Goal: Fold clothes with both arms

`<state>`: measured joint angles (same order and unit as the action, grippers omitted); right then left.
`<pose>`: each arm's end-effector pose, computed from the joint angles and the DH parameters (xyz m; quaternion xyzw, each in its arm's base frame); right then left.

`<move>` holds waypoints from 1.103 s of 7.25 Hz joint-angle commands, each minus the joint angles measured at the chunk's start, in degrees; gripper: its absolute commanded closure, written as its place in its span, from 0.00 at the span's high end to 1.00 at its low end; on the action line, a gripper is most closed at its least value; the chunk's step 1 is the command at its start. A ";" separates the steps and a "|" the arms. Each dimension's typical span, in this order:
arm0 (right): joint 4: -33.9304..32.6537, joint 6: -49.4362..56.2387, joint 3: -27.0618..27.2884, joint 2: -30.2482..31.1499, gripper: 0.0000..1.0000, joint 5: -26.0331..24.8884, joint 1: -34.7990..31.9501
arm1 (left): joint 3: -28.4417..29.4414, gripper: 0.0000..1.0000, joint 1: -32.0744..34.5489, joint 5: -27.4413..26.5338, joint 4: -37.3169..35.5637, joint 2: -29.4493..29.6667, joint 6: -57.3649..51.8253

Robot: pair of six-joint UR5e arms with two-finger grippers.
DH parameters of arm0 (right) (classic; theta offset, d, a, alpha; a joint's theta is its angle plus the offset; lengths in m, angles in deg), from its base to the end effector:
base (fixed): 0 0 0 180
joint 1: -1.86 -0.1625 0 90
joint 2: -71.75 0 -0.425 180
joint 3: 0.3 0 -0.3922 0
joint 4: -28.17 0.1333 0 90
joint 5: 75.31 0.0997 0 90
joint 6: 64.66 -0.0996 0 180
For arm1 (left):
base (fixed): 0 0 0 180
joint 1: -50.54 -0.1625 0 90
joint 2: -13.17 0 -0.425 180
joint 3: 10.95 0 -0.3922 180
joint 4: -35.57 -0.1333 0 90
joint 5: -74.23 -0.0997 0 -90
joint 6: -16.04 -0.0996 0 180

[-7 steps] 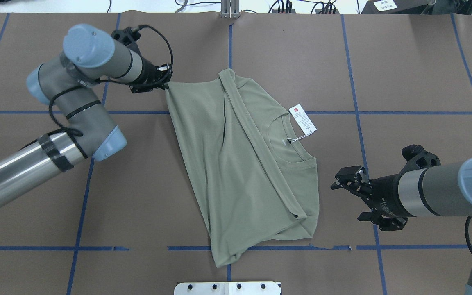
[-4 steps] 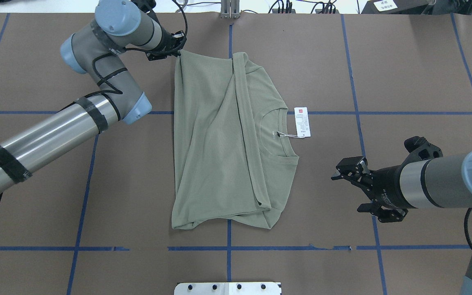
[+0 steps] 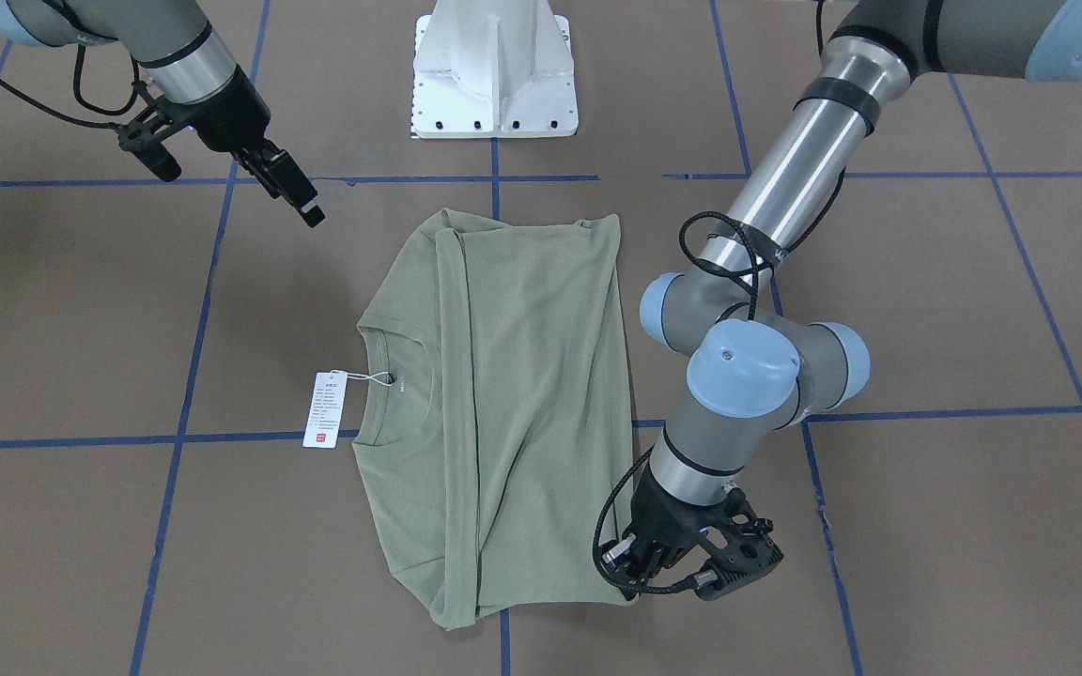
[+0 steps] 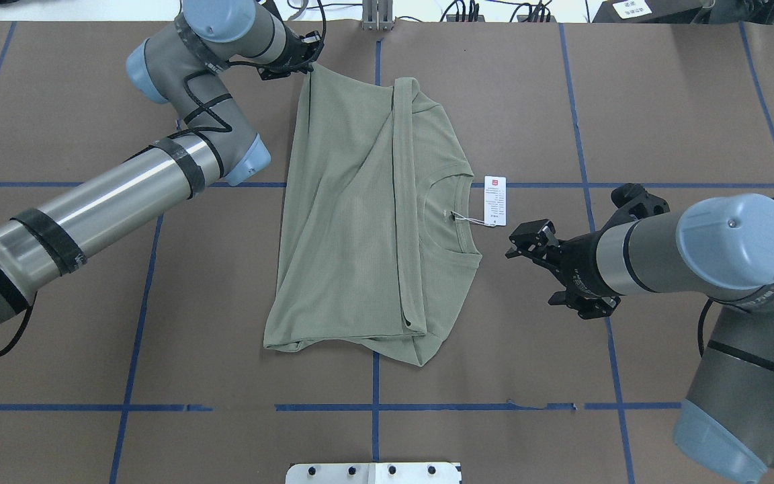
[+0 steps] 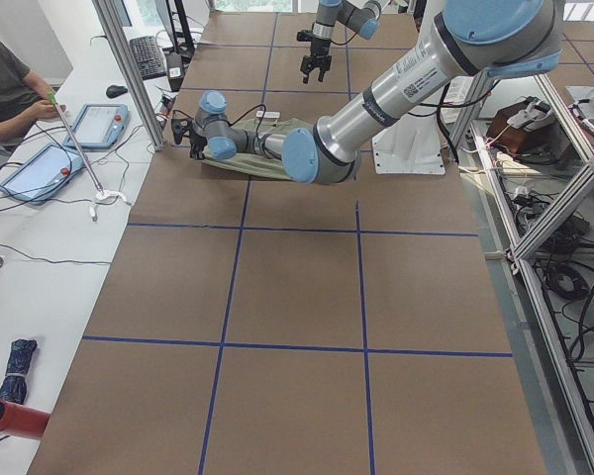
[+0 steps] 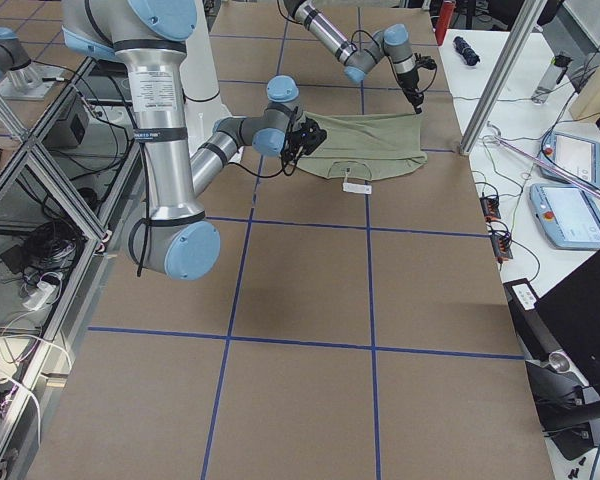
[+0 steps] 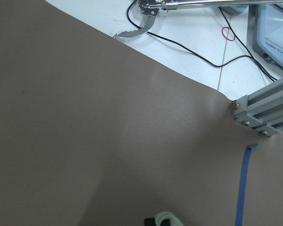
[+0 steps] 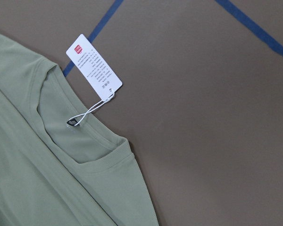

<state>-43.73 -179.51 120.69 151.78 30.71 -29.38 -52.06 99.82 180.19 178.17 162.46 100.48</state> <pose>-0.3753 -0.3514 0.2877 -0.0939 -0.4941 0.3445 0.7927 0.4949 -0.7374 0.2634 0.1332 0.5138 -0.2471 0.8107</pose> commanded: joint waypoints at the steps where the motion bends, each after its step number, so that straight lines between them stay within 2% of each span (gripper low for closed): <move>1: -8.73 4.00 -4.06 -10.79 1.00 -0.19 0.48 | -18.00 0.58 1.25 6.41 -2.13 -11.65 -0.50; 2: -10.61 8.54 -7.13 -14.60 1.00 -0.63 2.22 | -26.39 0.58 1.33 8.62 -3.36 -17.74 -0.41; 3: -10.63 13.63 -9.69 -16.11 1.00 -1.33 4.59 | -31.26 0.58 1.51 9.77 -3.64 -20.76 -0.33; 5: -10.71 30.54 -13.22 -18.15 0.99 -0.99 7.50 | -33.60 0.60 1.51 10.13 -3.64 -23.69 -0.24; 7: -15.87 53.04 -15.07 -21.12 0.76 -1.51 8.57 | -33.42 0.60 1.51 10.23 -3.37 -24.48 -0.24; 8: -17.64 61.41 -14.99 -22.27 0.72 -4.39 9.70 | -33.51 0.60 1.51 10.23 -3.37 -24.48 -0.24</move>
<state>-58.67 -129.80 106.01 131.14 28.71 -20.80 -85.50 101.33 190.39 174.76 138.13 100.21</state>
